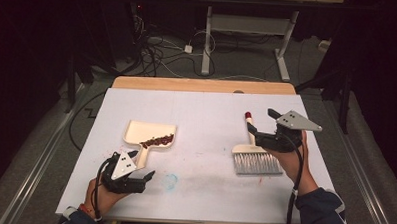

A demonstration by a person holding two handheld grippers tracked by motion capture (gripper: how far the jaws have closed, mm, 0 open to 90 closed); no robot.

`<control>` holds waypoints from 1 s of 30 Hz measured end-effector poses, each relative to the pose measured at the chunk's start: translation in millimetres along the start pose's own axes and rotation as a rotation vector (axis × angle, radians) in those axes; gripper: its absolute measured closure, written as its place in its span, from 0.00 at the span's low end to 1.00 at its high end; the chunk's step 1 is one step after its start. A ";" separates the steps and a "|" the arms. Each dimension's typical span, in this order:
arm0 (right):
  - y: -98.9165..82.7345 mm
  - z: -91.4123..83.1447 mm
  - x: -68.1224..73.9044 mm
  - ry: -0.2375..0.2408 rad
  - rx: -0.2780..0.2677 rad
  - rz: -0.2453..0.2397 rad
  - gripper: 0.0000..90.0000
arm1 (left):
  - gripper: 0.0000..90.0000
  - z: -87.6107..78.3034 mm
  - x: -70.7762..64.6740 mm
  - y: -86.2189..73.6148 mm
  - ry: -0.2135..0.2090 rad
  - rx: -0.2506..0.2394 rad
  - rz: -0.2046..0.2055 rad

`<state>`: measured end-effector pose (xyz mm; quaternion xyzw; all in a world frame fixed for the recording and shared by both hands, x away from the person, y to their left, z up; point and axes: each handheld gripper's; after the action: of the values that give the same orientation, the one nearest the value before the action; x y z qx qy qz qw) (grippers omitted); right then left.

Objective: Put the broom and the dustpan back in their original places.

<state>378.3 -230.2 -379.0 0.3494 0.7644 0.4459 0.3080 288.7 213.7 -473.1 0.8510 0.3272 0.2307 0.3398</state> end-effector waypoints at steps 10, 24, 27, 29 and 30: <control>-1.7 -8.6 9.4 0.018 -0.014 -0.034 0.19 | 0.17 0.6 0.8 -1.0 0.000 0.007 0.000; -14.9 -18.2 17.9 0.016 -0.027 -0.093 0.19 | 0.18 0.8 -1.9 -0.5 0.010 0.007 0.029; -18.3 -20.3 18.3 0.018 -0.026 -0.101 0.19 | 0.18 0.9 -1.1 -0.3 0.019 0.002 0.039; -20.4 -21.6 18.5 0.020 -0.025 -0.103 0.19 | 0.18 1.1 -2.1 -0.5 0.015 0.012 0.032; -21.6 -22.1 18.7 0.020 -0.027 -0.105 0.19 | 0.18 1.4 -2.2 -0.5 0.015 0.014 0.034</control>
<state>344.9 -233.1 -392.2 0.3000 0.7787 0.4430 0.3279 287.8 211.8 -474.8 0.8570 0.3167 0.2406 0.3276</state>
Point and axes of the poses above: each handheld gripper's, and its own axes: z roughly forward along the jaws, y roughly out of its top, x roughly to its left, and after that the axes turned 6 degrees about x, right-handed
